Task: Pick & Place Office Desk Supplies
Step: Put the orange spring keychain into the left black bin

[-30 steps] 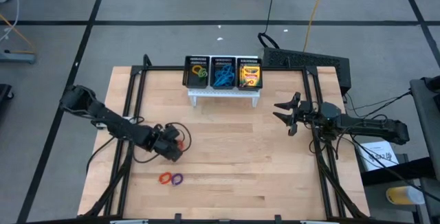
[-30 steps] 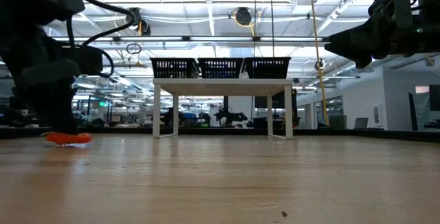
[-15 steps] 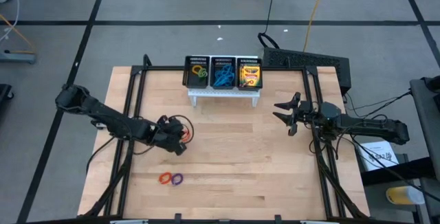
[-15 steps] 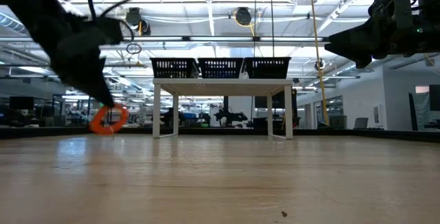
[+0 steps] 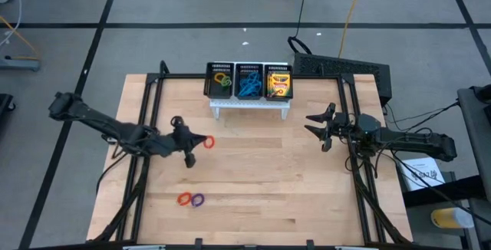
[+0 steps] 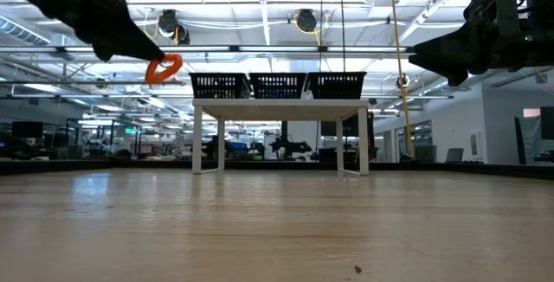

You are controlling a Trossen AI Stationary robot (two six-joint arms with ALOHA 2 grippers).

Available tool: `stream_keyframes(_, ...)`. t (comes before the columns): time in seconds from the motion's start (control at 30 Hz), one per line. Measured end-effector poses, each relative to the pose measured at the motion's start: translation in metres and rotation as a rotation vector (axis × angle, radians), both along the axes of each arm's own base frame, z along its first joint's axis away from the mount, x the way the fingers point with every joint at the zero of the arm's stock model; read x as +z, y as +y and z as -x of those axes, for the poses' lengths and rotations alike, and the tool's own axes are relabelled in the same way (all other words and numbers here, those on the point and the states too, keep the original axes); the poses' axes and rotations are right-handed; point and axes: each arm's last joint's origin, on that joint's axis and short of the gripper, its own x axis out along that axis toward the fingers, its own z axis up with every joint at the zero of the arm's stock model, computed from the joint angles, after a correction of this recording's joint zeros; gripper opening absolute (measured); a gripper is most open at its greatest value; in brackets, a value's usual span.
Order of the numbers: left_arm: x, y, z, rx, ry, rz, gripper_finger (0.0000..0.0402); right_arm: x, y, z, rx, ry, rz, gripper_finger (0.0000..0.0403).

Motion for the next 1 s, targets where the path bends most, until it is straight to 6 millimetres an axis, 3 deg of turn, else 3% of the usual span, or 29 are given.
stream_keyframes(0.23,-0.022,0.007,0.017,-0.081,-0.196,-0.006,0.0006,0.000,0.000,0.000,0.000,0.000,0.000,0.0164)
stream_keyframes(0.5,-0.012,0.018,0.026,-0.153,-0.594,-0.174,0.0006,0.000,0.000,0.000,0.000,0.000,0.000,0.0164)
stream_keyframes(1.0,-0.003,0.060,0.025,0.038,-0.656,-0.295,0.0005,0.000,0.000,0.000,0.000,0.000,0.000,0.0164)
